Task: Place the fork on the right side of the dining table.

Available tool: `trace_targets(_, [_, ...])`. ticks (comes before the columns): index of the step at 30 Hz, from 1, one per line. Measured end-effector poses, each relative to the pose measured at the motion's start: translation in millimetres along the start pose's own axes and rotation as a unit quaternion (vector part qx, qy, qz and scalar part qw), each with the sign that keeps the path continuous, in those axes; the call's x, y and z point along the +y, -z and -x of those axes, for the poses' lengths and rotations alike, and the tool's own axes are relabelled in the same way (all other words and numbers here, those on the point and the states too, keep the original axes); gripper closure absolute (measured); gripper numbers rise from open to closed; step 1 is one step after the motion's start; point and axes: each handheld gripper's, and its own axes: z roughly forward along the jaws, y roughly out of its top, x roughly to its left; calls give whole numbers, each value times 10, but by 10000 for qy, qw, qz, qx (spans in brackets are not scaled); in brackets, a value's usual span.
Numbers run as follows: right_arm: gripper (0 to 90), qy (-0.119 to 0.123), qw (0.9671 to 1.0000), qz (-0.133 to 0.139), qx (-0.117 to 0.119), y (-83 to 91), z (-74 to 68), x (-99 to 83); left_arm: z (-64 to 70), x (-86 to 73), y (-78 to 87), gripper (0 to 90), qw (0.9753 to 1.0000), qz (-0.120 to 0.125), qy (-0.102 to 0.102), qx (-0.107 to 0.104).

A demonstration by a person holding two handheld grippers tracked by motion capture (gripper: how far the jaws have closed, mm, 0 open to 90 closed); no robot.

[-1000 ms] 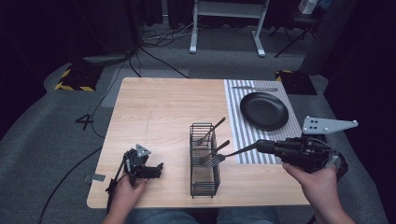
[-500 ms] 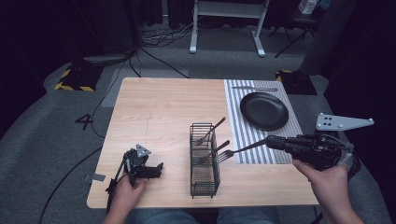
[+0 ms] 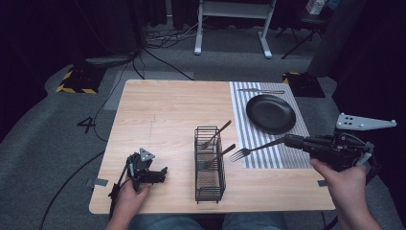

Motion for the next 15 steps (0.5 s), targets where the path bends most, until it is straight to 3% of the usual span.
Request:
trace_targets(9, [873, -130, 9996, -5, -238, 15, 175, -17, 0, 0, 0, 35, 10000, 0, 2, 1])
trace_targets(15, [873, -343, 9985, 25, -433, 26, 385, -53, 0, 0, 0, 35, 10000, 0, 1, 0])
